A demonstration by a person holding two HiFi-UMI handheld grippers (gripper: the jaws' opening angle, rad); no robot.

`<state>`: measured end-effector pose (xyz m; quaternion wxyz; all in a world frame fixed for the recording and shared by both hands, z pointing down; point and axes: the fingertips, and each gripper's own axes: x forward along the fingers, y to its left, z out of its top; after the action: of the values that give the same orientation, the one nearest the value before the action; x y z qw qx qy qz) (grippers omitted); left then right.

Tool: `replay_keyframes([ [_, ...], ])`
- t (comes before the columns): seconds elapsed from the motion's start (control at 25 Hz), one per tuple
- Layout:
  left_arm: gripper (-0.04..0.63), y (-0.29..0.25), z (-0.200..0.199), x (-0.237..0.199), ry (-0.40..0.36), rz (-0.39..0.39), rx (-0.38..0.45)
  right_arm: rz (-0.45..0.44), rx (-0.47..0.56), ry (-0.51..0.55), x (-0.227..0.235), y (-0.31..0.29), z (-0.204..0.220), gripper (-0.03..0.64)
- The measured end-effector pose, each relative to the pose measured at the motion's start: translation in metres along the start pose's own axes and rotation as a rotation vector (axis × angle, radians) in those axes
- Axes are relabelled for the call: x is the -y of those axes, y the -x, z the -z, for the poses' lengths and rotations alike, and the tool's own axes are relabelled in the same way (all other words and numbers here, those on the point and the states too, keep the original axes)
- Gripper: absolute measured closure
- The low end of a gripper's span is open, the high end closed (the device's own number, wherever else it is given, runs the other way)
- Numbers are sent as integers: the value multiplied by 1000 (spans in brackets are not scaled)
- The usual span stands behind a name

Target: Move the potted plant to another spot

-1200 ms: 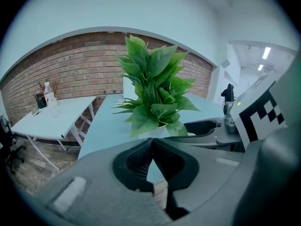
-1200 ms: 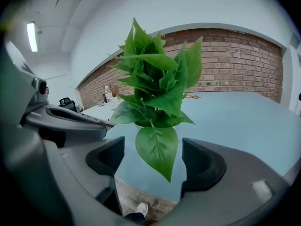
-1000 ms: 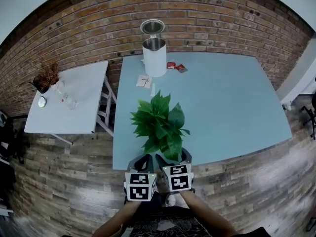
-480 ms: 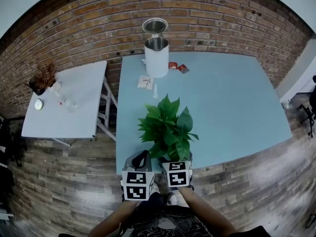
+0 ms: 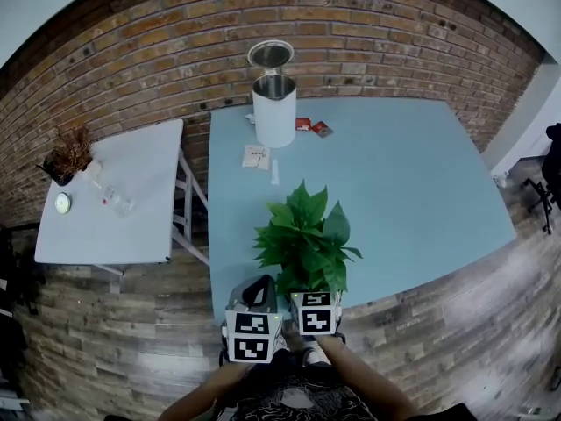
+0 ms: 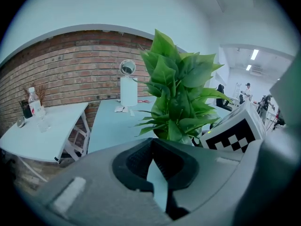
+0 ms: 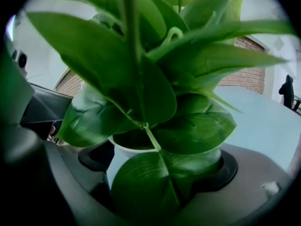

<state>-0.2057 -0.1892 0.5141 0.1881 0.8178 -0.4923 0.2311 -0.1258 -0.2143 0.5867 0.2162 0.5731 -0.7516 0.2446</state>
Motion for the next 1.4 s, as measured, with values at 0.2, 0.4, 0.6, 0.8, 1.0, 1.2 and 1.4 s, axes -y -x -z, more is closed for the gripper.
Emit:
replay_keyframes([
  [0.2,597,-3,4,-2,-17,26,-2,41,17,8,3,-3,-1,112],
  [0.4,597,-4,2,-3,-16,41,10,44,19,27,0,-4,-3,114],
  [0.6,597,-6,2,0,-10,39,16,34,30,58,-1,-5,-6,127],
  [0.8,597,-12,2,-2,17,-4,36,-10,41,95,3,-6,-6,130],
  [1.0,597,-15,1,3,43,-35,39,-45,33,120,7,-4,-4,130],
  [1.2,597,-15,-2,10,49,-55,37,-71,25,141,8,-5,-5,130],
  [1.4,597,-18,-7,18,38,-80,39,-82,25,146,20,-5,-7,131],
])
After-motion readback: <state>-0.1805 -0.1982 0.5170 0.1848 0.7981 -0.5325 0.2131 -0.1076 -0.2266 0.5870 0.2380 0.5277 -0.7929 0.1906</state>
